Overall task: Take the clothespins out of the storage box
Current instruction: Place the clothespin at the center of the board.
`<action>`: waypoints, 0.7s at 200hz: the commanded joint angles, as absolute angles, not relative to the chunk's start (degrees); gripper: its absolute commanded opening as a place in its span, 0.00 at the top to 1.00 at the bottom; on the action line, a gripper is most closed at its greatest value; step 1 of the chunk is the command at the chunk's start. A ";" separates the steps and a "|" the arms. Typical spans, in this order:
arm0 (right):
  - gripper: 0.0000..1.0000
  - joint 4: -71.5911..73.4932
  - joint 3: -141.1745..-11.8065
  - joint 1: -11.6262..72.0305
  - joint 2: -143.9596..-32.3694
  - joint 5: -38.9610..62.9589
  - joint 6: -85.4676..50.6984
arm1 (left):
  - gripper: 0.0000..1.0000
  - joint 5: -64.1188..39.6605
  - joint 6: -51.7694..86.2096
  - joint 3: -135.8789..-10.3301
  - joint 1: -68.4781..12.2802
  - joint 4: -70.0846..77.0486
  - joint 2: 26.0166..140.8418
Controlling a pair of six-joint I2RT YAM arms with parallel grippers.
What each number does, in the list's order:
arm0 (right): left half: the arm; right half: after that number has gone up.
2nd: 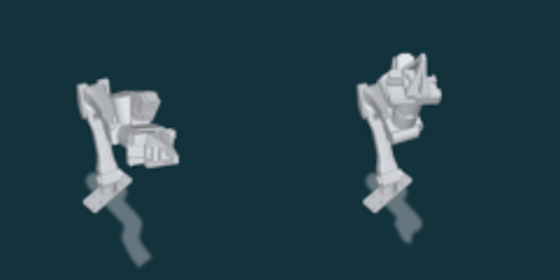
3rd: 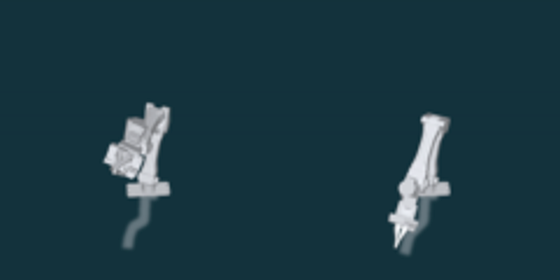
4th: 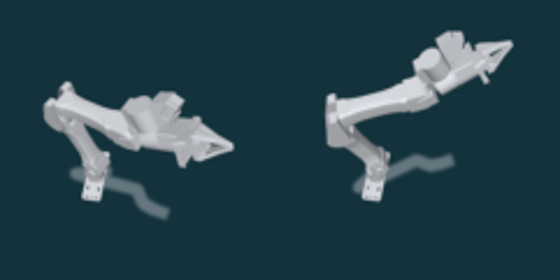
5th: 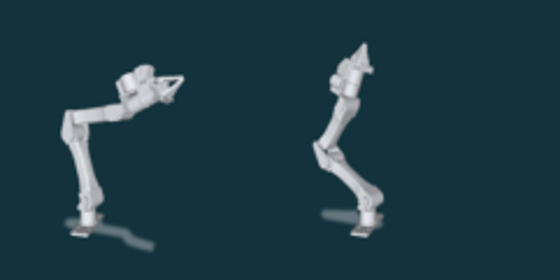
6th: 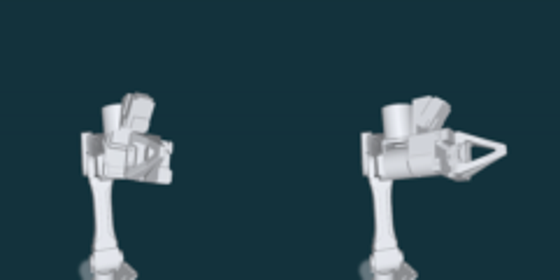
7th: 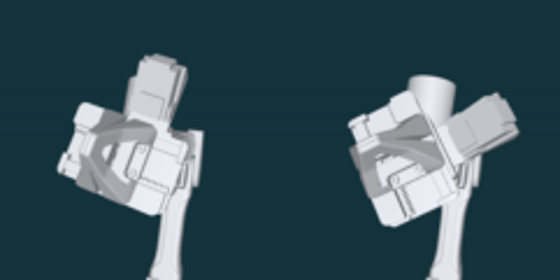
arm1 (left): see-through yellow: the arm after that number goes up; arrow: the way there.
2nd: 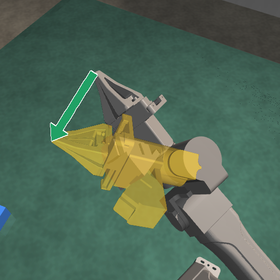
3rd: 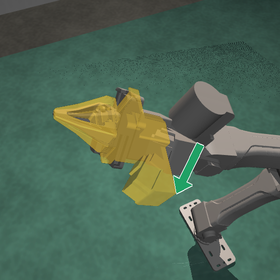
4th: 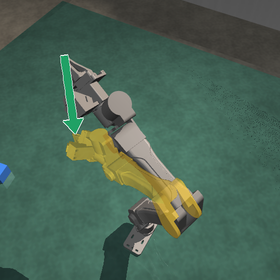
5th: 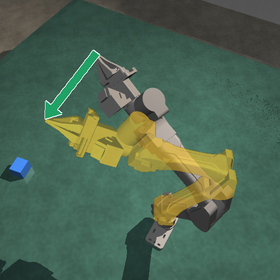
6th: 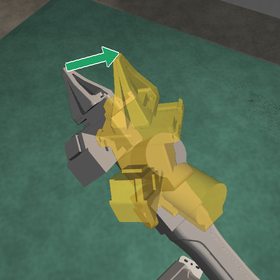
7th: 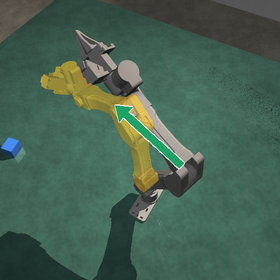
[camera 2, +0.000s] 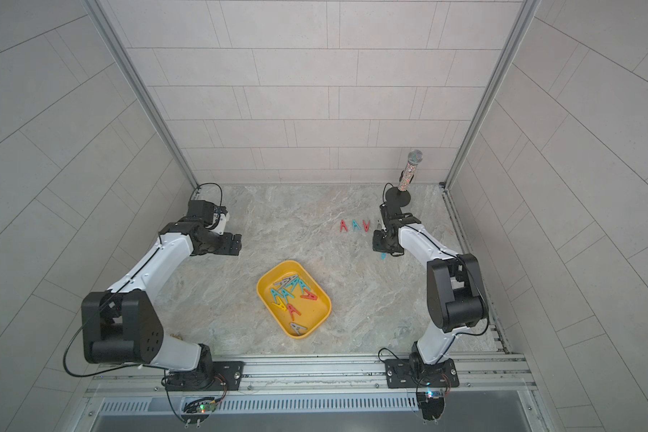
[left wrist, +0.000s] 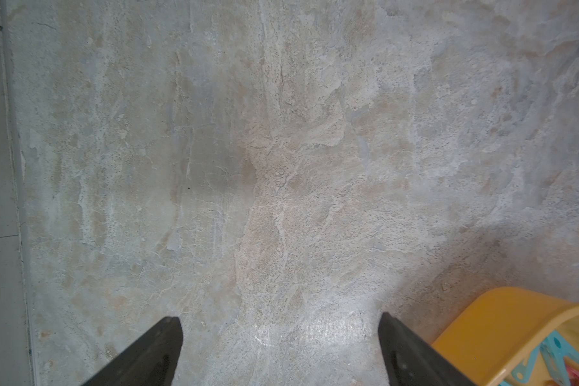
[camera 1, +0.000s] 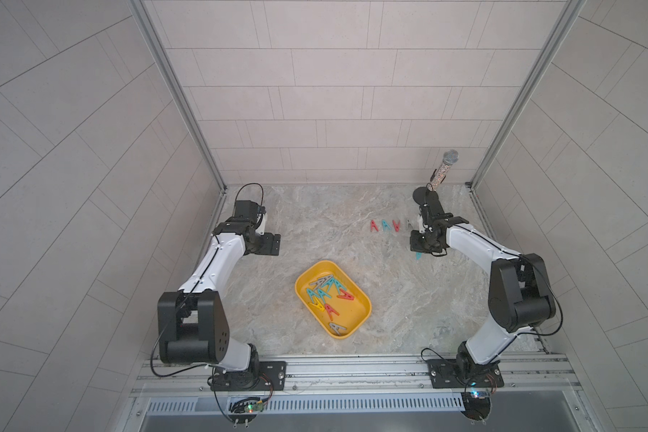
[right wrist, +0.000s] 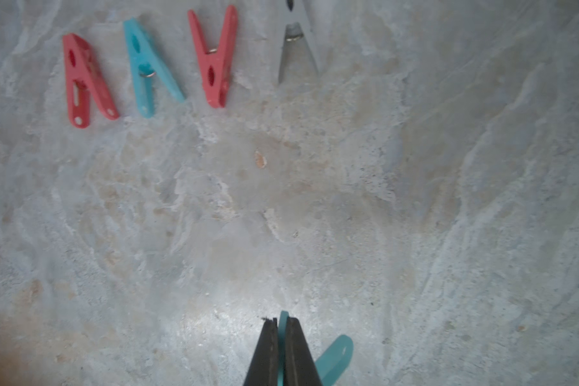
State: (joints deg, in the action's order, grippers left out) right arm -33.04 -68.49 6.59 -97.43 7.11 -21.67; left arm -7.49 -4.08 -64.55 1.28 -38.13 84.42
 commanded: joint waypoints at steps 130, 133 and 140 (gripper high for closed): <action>1.00 -33.75 -93.42 1.78 -120.76 -2.36 -11.22 | 0.00 -8.43 -4.22 -64.51 1.76 -38.93 82.37; 1.00 -33.73 -93.77 1.76 -121.00 -2.22 -10.85 | 0.00 -8.50 -4.22 -64.51 1.84 -38.94 82.41; 1.00 -33.29 -94.31 1.72 -121.56 -1.85 -10.27 | 0.00 -8.51 -4.22 -64.53 1.78 -38.91 82.40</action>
